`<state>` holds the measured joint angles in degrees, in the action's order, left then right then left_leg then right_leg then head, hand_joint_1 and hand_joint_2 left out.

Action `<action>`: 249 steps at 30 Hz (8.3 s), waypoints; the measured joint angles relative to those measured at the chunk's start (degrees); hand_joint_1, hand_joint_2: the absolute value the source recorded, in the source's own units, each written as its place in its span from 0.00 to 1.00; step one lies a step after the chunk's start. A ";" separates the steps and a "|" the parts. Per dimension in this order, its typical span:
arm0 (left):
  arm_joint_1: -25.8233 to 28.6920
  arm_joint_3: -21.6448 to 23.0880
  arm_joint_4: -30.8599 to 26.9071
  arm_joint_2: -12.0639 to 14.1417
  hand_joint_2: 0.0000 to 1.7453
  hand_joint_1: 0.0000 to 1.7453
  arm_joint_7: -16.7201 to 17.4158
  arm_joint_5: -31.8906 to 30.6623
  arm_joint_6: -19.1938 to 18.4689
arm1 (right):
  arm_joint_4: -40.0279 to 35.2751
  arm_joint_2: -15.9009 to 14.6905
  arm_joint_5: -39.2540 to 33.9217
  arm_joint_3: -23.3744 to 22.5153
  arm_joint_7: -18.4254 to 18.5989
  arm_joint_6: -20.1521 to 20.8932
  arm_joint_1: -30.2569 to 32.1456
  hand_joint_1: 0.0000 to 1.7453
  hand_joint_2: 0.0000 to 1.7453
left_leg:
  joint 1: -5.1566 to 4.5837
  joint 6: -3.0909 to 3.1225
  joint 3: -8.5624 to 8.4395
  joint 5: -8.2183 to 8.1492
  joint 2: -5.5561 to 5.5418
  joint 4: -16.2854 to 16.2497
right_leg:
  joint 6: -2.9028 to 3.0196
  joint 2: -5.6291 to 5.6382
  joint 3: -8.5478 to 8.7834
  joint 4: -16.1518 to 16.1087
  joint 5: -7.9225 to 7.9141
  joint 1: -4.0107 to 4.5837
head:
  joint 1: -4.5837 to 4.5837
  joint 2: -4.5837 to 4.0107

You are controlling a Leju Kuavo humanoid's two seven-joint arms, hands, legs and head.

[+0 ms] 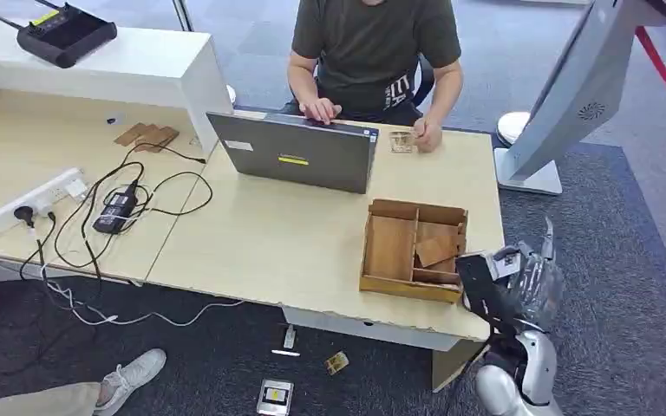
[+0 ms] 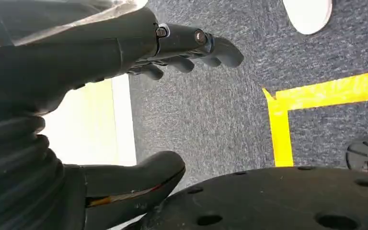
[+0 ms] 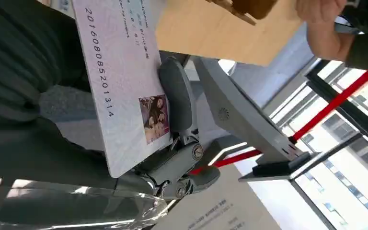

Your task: Pass the card to the sensor for recognition and then transmit it.

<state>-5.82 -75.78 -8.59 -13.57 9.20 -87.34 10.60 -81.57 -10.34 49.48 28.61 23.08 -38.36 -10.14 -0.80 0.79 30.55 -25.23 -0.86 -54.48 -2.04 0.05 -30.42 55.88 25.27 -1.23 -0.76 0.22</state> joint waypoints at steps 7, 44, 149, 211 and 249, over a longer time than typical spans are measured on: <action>-0.03 -1.40 0.09 -0.35 1.00 0.00 0.00 0.44 1.24 | 4.91 -0.20 -2.88 0.11 -1.92 0.00 1.49 1.00 1.00 | 0.02 -0.01 0.02 0.00 0.00 0.00 | 0.00 0.00 0.00 0.01 0.01 0.03 | 0.00 0.00; -0.17 -4.83 0.13 -0.55 1.00 0.00 0.09 -0.11 1.55 | 20.48 -1.97 9.11 6.21 16.81 3.45 -5.75 1.00 1.00 | 0.02 -0.01 0.01 0.00 0.00 0.00 | 0.00 0.00 0.01 0.00 0.00 0.02 | 0.00 0.00; 0.03 1.03 0.07 0.35 1.00 0.00 0.20 0.17 -1.62 | -1.47 -0.81 18.98 23.50 16.68 9.84 -14.80 0.00 1.00 | 0.05 0.01 0.01 -0.04 0.00 -0.01 | -0.02 0.01 -0.02 -0.03 0.02 0.05 | 0.00 0.00; -0.22 -5.64 0.13 -0.59 1.00 0.00 0.37 0.02 1.46 | 2.60 -2.95 25.33 20.20 16.94 27.52 -4.84 0.00 1.00 | 0.06 0.03 0.01 -0.13 0.04 -0.01 | -0.02 0.04 0.05 -0.03 0.08 0.07 | 0.00 0.00; -0.27 -6.23 0.13 -0.55 1.00 0.00 0.50 -0.22 1.20 | 2.80 -0.22 26.21 17.12 16.94 34.01 -4.81 0.00 1.00 | 0.05 0.03 0.01 -0.13 0.05 -0.01 | -0.02 0.04 0.03 -0.03 0.08 0.07 | 0.00 0.00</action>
<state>-6.08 -82.01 -8.46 -14.12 9.70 -87.56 11.80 -78.77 -10.56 75.69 45.73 40.02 -4.35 -14.96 -0.75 0.82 30.56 -25.36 -0.81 -54.49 -2.06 0.10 -30.39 55.85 25.35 -1.16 -0.76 0.22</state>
